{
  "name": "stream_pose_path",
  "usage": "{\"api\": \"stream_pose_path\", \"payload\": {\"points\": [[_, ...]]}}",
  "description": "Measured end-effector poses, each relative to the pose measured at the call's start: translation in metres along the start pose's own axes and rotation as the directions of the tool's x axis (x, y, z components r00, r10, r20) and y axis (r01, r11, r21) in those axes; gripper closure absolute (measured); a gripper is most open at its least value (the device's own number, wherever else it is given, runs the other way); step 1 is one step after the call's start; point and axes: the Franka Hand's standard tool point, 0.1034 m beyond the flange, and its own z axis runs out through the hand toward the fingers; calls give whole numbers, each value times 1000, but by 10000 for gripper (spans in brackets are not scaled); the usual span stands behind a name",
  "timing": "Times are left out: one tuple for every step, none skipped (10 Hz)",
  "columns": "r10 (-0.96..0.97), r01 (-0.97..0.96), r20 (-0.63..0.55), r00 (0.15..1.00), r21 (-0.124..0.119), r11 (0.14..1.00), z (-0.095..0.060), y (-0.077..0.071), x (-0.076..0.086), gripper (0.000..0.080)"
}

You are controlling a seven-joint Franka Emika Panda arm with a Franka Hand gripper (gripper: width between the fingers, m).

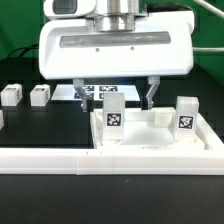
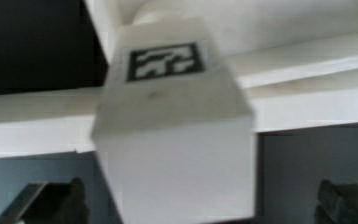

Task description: Assemble square table

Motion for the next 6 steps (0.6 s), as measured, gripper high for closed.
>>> {"api": "stream_pose_path", "payload": {"points": [[13,-13,66,998,-2,1000,8,0,-18,151],[13,-14,183,983,0,1000,7,5,-28,151],[29,-29,208,978,-4,1000,4,14,-21,151],[53,-51,218,974,-17,999,6,15,-27,151],[62,-57,221,973,-25,998,6,14,-28,151],[63,-59,220,973,-25,998,6,14,-28,151]]}}
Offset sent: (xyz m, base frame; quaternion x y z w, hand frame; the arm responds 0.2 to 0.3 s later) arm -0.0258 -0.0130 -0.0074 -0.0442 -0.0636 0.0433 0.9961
